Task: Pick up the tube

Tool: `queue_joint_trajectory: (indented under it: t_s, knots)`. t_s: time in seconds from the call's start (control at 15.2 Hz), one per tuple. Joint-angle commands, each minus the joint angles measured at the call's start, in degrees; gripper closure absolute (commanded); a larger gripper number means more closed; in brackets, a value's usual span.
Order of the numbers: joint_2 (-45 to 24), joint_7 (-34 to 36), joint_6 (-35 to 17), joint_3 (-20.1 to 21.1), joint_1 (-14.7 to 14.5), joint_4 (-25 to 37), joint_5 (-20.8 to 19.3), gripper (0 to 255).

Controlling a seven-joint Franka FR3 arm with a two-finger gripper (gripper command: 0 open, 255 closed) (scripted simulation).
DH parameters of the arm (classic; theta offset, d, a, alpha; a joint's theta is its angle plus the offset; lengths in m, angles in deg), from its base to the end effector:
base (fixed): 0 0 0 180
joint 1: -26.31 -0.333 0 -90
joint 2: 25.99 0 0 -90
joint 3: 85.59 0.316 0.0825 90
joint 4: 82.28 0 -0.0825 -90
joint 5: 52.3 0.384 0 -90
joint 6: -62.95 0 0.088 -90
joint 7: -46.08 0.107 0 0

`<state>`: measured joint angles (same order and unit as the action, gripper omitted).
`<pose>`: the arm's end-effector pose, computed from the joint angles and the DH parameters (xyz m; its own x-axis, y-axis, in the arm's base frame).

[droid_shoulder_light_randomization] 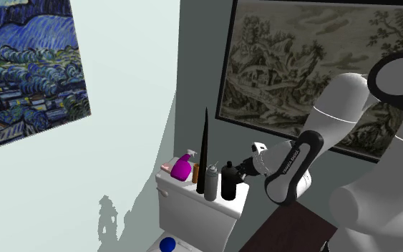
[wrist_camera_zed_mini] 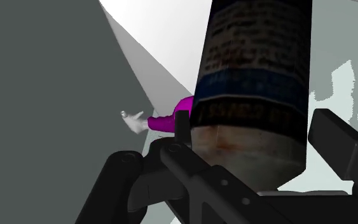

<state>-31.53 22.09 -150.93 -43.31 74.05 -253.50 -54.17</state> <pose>0.3532 -0.0240 0.2379 0.7358 0.3231 0.5951 0.2565 -0.9463 0.1967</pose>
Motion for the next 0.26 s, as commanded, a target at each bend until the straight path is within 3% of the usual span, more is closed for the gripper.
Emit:
queue_joint_trajectory:
  t_s: [0.0,0.07,0.2]
  knots:
    - [3.98,5.41,2.53,0.81,1.88,-0.30,-5.20,255]
    - [5.97,8.67,3.65,0.68,2.71,-0.40,-8.76,255]
    - [6.27,9.18,3.82,0.31,2.50,-0.40,-9.33,255]
